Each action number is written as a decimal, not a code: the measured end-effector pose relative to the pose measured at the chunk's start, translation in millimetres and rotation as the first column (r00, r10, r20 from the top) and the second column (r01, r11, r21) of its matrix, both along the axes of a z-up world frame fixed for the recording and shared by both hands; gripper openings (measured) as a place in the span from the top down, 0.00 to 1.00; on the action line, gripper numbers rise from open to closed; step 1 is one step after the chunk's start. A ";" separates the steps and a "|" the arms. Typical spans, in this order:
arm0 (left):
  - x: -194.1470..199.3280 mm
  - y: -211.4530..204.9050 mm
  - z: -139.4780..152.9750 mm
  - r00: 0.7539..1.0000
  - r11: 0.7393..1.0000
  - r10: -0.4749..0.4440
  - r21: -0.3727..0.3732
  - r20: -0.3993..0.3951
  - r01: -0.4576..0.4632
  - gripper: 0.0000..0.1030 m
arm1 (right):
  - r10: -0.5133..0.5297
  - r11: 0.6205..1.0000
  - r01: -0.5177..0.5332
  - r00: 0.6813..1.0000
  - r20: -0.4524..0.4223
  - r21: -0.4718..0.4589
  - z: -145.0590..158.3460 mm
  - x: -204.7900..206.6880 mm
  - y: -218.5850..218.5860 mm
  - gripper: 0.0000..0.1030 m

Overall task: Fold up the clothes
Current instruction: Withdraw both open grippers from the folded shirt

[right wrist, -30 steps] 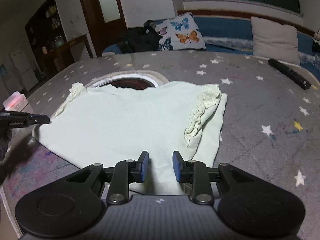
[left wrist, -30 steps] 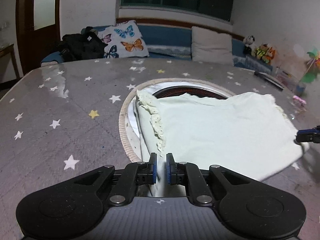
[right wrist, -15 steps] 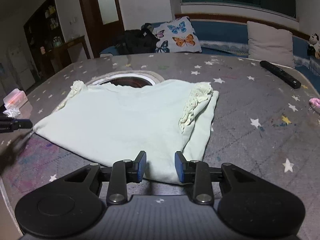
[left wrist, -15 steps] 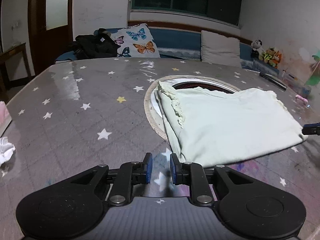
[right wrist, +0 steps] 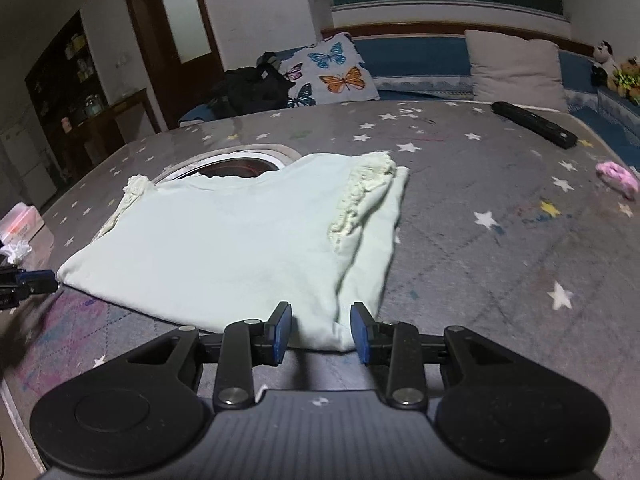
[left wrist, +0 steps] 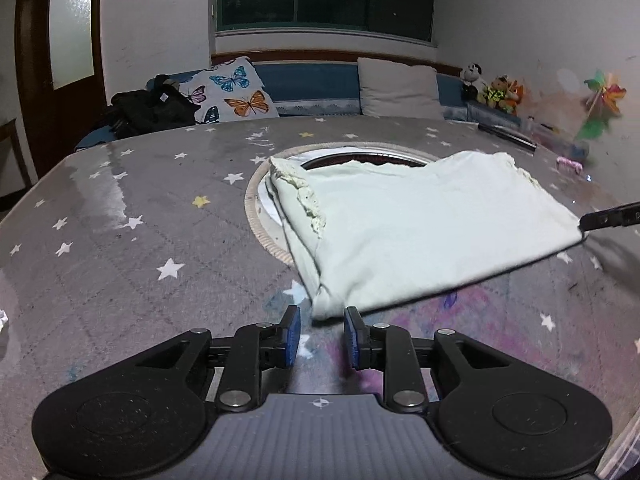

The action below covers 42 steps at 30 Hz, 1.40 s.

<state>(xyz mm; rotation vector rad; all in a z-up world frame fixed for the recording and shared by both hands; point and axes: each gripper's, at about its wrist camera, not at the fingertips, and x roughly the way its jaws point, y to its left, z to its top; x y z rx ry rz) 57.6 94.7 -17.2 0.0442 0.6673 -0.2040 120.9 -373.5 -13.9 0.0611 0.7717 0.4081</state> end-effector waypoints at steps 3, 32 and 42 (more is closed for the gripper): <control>1.2 2.3 0.4 1.000 1.000 -0.010 0.006 0.007 0.010 0.75 | -0.012 1.000 0.012 1.000 -0.009 0.005 -2.0 -1.7 -4.6 0.69; 8.0 6.3 -3.7 0.994 0.994 -0.109 -0.006 0.017 0.109 0.96 | 0.052 0.998 -0.051 0.998 0.035 -0.032 -2.1 -9.9 2.7 0.70; 3.7 13.7 -2.5 0.998 0.999 -0.049 -0.002 0.037 0.049 1.00 | 0.039 0.998 -0.036 0.998 0.045 -0.059 1.7 -12.6 1.9 0.97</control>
